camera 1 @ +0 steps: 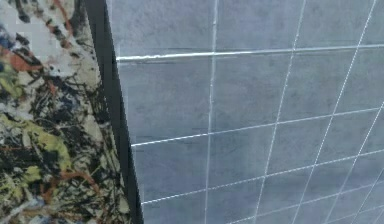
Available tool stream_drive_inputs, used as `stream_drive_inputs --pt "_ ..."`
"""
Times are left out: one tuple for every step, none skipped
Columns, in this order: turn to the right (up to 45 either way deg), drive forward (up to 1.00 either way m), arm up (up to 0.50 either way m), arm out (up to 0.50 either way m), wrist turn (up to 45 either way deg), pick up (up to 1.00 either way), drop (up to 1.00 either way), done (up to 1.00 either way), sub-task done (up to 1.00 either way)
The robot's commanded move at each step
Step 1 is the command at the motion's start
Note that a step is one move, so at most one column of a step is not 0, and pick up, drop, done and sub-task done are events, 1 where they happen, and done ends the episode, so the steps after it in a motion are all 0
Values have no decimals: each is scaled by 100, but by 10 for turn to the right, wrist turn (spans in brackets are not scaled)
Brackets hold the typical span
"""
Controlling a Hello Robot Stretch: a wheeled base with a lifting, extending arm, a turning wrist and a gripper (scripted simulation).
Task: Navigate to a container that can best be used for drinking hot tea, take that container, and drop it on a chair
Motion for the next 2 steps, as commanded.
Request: stream_drive_inputs --pt "0 0 0 0 -450 0 0 0 0" --pt "0 0 0 0 -120 0 0 0 0"
